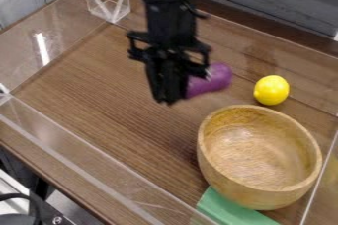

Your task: Put the purple eggplant in the brown bowl

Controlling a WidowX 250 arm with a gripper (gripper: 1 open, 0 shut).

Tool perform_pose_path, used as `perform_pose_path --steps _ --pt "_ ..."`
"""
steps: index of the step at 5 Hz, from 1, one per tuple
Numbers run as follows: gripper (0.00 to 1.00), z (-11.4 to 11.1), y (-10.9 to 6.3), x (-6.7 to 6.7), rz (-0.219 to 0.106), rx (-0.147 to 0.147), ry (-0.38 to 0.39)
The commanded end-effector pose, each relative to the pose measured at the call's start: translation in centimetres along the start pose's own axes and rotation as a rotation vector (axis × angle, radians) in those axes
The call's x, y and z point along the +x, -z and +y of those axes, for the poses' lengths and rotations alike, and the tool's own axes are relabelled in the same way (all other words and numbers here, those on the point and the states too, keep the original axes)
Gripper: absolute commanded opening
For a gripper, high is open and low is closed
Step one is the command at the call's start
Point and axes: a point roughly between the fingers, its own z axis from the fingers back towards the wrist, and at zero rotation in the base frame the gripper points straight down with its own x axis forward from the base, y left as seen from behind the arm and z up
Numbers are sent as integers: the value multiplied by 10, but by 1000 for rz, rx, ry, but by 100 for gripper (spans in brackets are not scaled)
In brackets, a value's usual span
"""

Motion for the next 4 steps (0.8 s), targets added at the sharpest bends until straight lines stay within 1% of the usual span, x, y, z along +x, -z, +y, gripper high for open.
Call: perform_pose_path --steps 1,2,3,4 --pt "0 -33 3 2 -49 14 43" --pt "0 -56 18 7 -38 20 67" --pt "0 -71 30 9 -36 25 76" --pt "0 -74 40 10 -34 27 81"
